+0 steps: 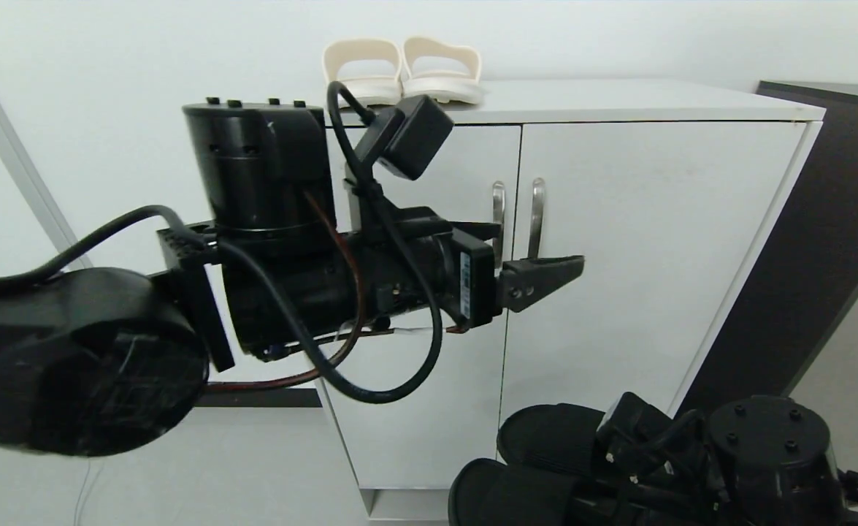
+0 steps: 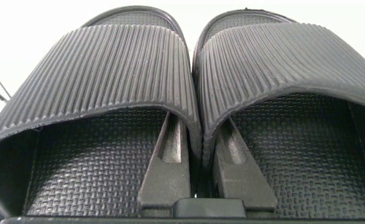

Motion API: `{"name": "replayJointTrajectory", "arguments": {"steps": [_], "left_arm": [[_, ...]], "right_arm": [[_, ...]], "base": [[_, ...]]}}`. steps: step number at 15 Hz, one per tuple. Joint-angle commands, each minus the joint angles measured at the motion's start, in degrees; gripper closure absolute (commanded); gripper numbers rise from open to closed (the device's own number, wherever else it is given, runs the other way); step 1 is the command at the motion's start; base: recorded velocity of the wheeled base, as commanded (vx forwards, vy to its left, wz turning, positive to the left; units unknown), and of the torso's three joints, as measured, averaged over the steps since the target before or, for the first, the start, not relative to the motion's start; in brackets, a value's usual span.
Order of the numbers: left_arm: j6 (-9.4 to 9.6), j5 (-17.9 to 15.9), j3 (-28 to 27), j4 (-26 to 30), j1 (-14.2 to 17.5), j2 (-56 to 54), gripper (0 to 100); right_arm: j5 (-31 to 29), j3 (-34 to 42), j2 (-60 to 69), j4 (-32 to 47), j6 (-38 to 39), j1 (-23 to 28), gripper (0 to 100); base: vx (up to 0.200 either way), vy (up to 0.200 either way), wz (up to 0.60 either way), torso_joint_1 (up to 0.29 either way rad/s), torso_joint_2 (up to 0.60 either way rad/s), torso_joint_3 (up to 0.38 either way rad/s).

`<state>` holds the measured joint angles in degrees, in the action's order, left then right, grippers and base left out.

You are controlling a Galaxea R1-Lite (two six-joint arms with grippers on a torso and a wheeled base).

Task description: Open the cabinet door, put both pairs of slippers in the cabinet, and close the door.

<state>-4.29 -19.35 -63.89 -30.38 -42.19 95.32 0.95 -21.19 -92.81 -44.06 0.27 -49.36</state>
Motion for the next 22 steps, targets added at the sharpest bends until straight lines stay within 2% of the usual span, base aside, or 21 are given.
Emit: {"name": "replayJointTrajectory", "arguments": {"steps": [1, 3, 4, 5, 6, 7, 10, 16, 19, 20, 22], "left_arm": [[-3.09, -3.3, -5.8, 0.8, -0.1, 5.6, 0], [-7.13, -6.8, -9.2, 0.8, 0.3, 7.3, 0], [-8.19, -7.4, -9.8, 0.8, 0.4, 7.7, 0], [-11.0, -9.2, -11.3, 0.8, 1.2, 8.7, 0], [-12.58, -9.7, -12.3, 0.8, 1.8, 9.4, 0], [-13.11, -9.6, -13.2, 0.8, 2.2, 10.2, 0], [-13.11, -9.0, -13.4, 0.8, 2.8, 10.1, 0], [-12.58, -4.7, -13.5, 0.9, 2.6, 10.6, 0], [-11.09, -1.7, -14.0, 0.8, 2.7, 12.3, 0], [-9.51, 0.0, -14.0, 0.8, 2.7, 13.1, 0], [-8.89, 0.7, -15.4, 0.8, 2.7, 14.1, 0]], "right_arm": [[0.0, 0.1, -0.2, 0.0, 0.0, 0.0, 100], [-0.1, 0.3, -0.3, -0.1, 0.0, 0.0, 100], [-0.1, 0.3, -0.3, -0.1, 0.0, 0.0, 100], [0.0, 0.3, -0.3, -0.1, 0.0, 0.0, 100], [-0.1, 0.3, -0.4, -0.1, 0.0, 0.0, 100], [0.0, 0.3, -0.4, -0.1, 0.0, 0.1, 100], [0.0, 0.4, -0.3, -0.2, 0.0, 0.1, 100], [0.0, 0.7, -0.2, -0.2, 0.0, 0.1, 100], [0.0, 0.7, -0.4, -0.2, 0.0, 0.1, 100], [0.0, 0.8, -0.4, -0.2, 0.0, 0.1, 100], [-0.1, 0.8, -0.4, -0.2, 0.0, 0.1, 100]], "base": [[0.0, 0.0, 0.0, 0.0, 0.0, 0.0], [0.0, 0.0, 0.0, 0.0, 0.0, 0.0], [0.0, 0.0, 0.0, 0.0, 0.0, 0.0], [0.0, 0.0, 0.0, 0.0, 0.0, 0.0], [0.0, 0.0, 0.0, 0.0, 0.0, 0.0], [0.0, 0.0, 0.0, 0.0, 0.0, 0.0], [0.0, 0.0, 0.0, 0.0, 0.0, 0.0], [0.0, 0.0, 0.0, 0.0, 0.0, 0.0], [0.0, 0.0, 0.0, 0.0, 0.0, 0.0], [0.0, 0.0, 0.0, 0.0, 0.0, 0.0], [0.0, 0.0, 0.0, 0.0, 0.0, 0.0]]}}
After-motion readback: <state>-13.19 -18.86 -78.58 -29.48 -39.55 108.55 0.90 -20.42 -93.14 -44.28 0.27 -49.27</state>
